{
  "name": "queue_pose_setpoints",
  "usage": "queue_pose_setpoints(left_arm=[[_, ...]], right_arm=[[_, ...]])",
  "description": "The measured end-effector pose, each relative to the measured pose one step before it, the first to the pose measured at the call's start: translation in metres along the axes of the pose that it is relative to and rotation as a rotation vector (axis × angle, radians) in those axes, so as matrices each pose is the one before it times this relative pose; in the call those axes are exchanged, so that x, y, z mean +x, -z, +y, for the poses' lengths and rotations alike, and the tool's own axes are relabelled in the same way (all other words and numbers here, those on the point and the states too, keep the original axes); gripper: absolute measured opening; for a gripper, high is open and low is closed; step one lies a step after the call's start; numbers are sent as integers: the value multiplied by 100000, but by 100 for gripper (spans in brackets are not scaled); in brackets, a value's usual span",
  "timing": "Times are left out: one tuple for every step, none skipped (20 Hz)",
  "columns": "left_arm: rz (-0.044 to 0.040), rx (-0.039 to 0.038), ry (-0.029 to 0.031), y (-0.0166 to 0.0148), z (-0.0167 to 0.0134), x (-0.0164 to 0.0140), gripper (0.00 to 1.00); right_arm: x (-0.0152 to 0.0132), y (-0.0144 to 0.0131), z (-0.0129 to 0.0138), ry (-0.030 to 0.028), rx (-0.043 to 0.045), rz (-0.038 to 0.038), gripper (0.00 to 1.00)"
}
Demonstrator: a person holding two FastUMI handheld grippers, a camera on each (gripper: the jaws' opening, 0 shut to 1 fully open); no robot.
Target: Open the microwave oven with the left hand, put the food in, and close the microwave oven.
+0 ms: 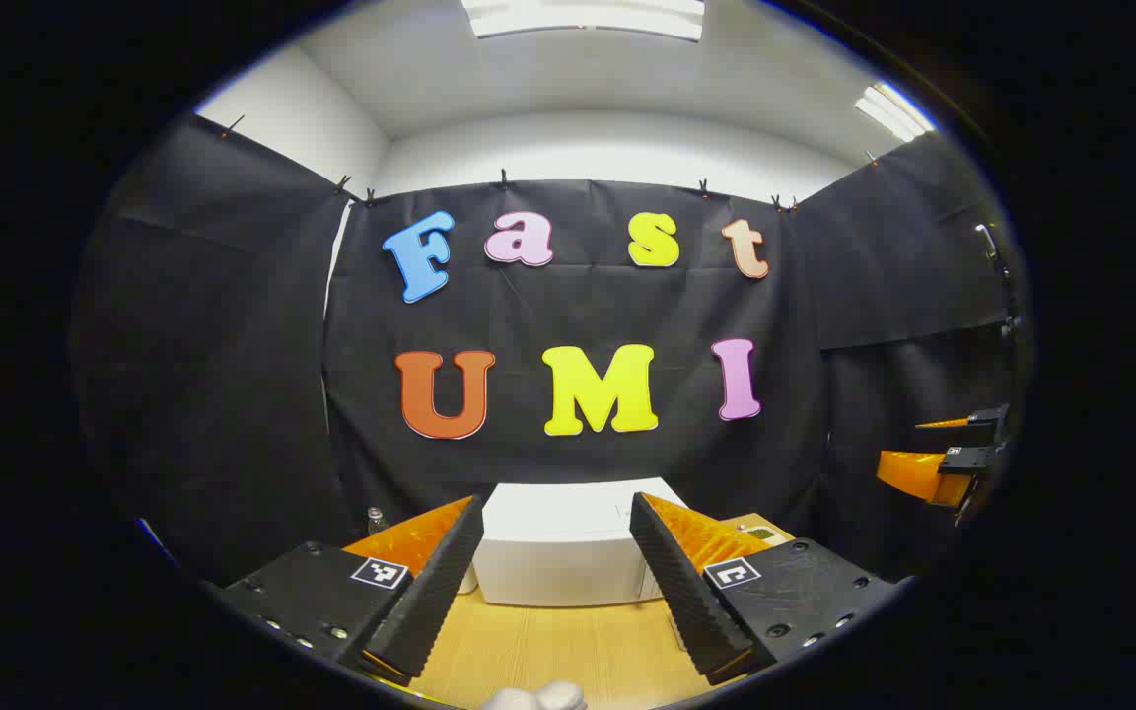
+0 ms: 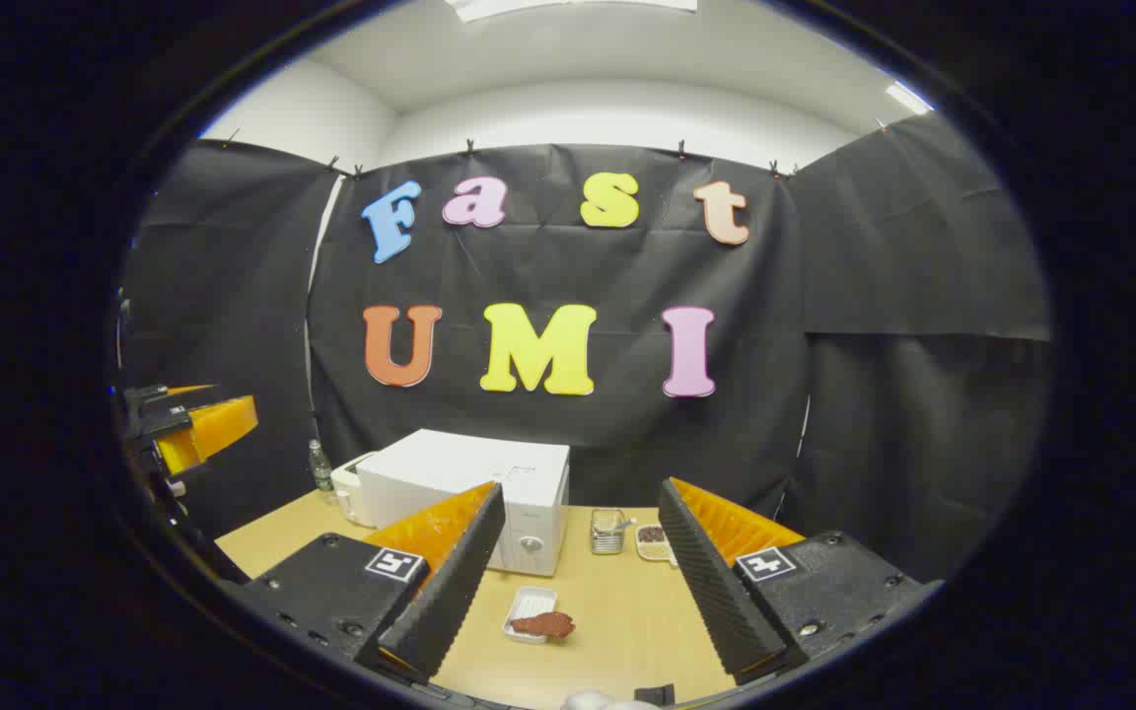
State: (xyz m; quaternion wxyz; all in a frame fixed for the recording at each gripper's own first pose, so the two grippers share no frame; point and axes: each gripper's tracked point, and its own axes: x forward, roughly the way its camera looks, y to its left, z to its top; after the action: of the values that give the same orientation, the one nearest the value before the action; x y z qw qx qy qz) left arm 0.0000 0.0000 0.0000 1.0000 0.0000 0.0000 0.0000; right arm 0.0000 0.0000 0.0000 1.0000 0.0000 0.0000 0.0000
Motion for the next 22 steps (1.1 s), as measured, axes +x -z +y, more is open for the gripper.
queue_pose_setpoints(left_arm=[[-57,-242,-295,-28,202,26,93],[-82,-116,-313,-13,132,-48,93],[83,91,-474,9,147,118,93],[476,179,-575,258,315,70,93],[672,184,-312,255,102,2,93],[450,-8,-625,77,289,-50,93],[425,-204,-135,118,152,-15,93],[-74,-171,-26,12,57,85,93],[0,81,-411,98,166,-93,93],[132,211,-11,30,113,-4,93],[-163,200,-71,35,20,35,93],[89,262,-61,-24,56,-99,93],[-125,266,-42,99,101,-36,93],[48,323,-129,82,17,34,93],[41,385,-80,159,11,29,93],[164,304,-369,141,-19,48,93],[-293,-208,-206,183,-7,80,93],[-673,-519,382,103,-234,181,93],[41,-43,350,392,-339,178,93],[152,956,-112,627,-282,418,93],[151,1601,-300,858,-245,642,93],[749,1572,330,1016,-582,556,93]], right_arm=[[-72,-213,-18,354,-389,-686,92],[-35,-80,-1,385,-246,-740,100],[-57,-211,-99,375,-169,-511,100],[-75,59,96,107,-65,-180,100],[-16,-10,113,-28,-51,-42,100],[12,116,-30,5,-180,202,100],[35,-3,72,54,-98,102,100],[-32,34,-117,360,175,305,100],[88,-13,75,-61,472,52,100],[60,111,120,-31,665,79,100],[8,76,77,-187,384,284,100],[22,219,1,114,80,300,100],[30,73,4,31,-81,195,100],[74,209,60,174,43,333,100],[14,47,60,-84,197,26,100],[91,-12,-45,117,126,-170,100],[120,-68,-169,139,41,-178,100],[66,61,-282,329,-15,-121,100],[48,25,-320,426,47,210,100],[132,58,-298,350,260,51,100],[48,-150,-451,296,367,-20,100],[130,55,-404,326,87,278,100]])
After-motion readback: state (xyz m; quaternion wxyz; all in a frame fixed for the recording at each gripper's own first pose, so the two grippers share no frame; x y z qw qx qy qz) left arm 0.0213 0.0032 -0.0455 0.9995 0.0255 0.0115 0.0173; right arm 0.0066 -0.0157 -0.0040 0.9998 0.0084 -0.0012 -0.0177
